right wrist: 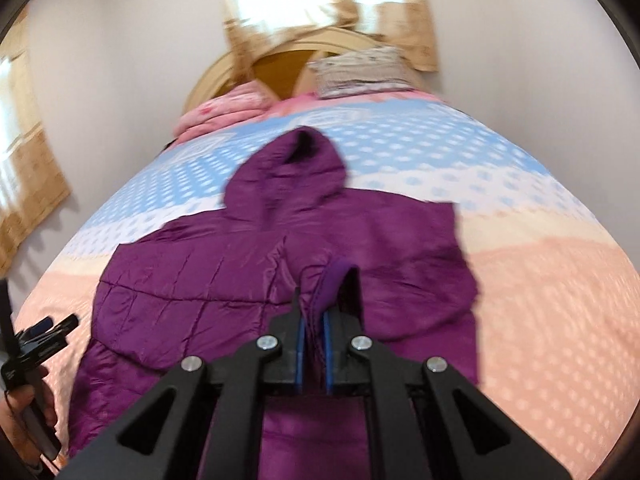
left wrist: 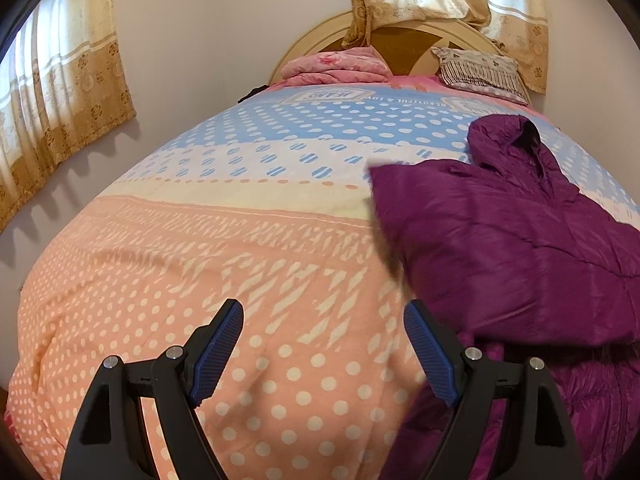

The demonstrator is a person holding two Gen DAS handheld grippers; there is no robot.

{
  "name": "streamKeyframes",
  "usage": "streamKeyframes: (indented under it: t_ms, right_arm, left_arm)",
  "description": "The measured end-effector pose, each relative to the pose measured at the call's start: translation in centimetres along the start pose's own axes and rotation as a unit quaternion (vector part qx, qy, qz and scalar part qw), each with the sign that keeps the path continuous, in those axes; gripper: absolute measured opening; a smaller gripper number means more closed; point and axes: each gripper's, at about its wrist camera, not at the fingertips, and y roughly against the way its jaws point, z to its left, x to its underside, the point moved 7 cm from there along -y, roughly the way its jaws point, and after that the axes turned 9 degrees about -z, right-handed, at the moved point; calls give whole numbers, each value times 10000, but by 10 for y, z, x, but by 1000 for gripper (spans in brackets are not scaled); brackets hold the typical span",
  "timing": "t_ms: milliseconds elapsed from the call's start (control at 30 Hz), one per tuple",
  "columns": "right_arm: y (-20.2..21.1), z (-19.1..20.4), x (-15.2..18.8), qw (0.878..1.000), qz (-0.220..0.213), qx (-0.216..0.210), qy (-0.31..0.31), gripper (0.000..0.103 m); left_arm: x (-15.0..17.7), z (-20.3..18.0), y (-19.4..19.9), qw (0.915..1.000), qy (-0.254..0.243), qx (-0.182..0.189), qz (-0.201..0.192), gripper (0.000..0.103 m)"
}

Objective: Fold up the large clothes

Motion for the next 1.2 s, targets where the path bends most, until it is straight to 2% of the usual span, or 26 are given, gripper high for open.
streamKeyframes:
  t_ms: [200, 333, 400, 433, 500, 533, 600, 667, 700, 767, 833, 900, 1000, 1067, 1200]
  right_arm:
    - [5, -39, 22, 9985, 141, 516, -121, 8]
    - [-7, -59, 38, 9965, 398, 689, -239, 8]
    - [-12, -62, 43, 9952, 497, 830, -111, 15]
    - [-11, -65, 42, 9949, 488, 872, -134, 19]
    - [-8, -69, 39, 9939, 481, 973, -202, 66]
    - [-2, -72, 34, 9936, 384, 1026, -274, 72]
    - [14, -75, 21, 9899, 119, 1390, -235, 71]
    - [24, -72, 8, 9900, -142, 1376, -290, 66]
    - [27, -66, 2, 9909, -244, 1288, -294, 59]
    - [22, -41, -8, 9964, -312, 763, -189, 48]
    - [7, -20, -7, 9983, -137, 559, 66, 42]
    - [-13, -7, 1, 9993, 108, 317, 145, 40]
    - [-48, -10, 21, 9971, 502, 511, 256, 37]
    - [-63, -14, 35, 9953, 693, 606, 305, 37]
    - [-65, -14, 45, 9940, 802, 657, 360, 36]
  left_arm:
    - [15, -18, -12, 9988, -402, -138, 235, 83]
    - [25, -21, -20, 9980, -438, -224, 390, 83]
    - [20, -21, -18, 9985, -405, -208, 315, 83]
    - [14, -22, -16, 9987, -392, -187, 251, 83]
    - [-1, -25, -11, 9993, -351, -118, 86, 83]
    - [-10, -28, -8, 9995, -307, -67, -5, 83]
    - [-28, -36, -6, 9997, -180, 79, -153, 83]
    - [-42, -47, -6, 9995, -50, 250, -210, 83]
    - [-48, -54, -7, 9990, 40, 367, -237, 83]
    - [-55, -75, -9, 9979, 105, 561, -319, 83]
    - [-52, -97, -17, 9970, -40, 722, -259, 83]
    - [-42, -113, -32, 9978, -240, 601, -143, 83]
    - [-22, -122, -56, 9981, -304, 489, 203, 83]
    - [-15, -123, -65, 9979, -227, 517, 303, 83]
    - [-13, -123, -67, 9973, -148, 613, 369, 84]
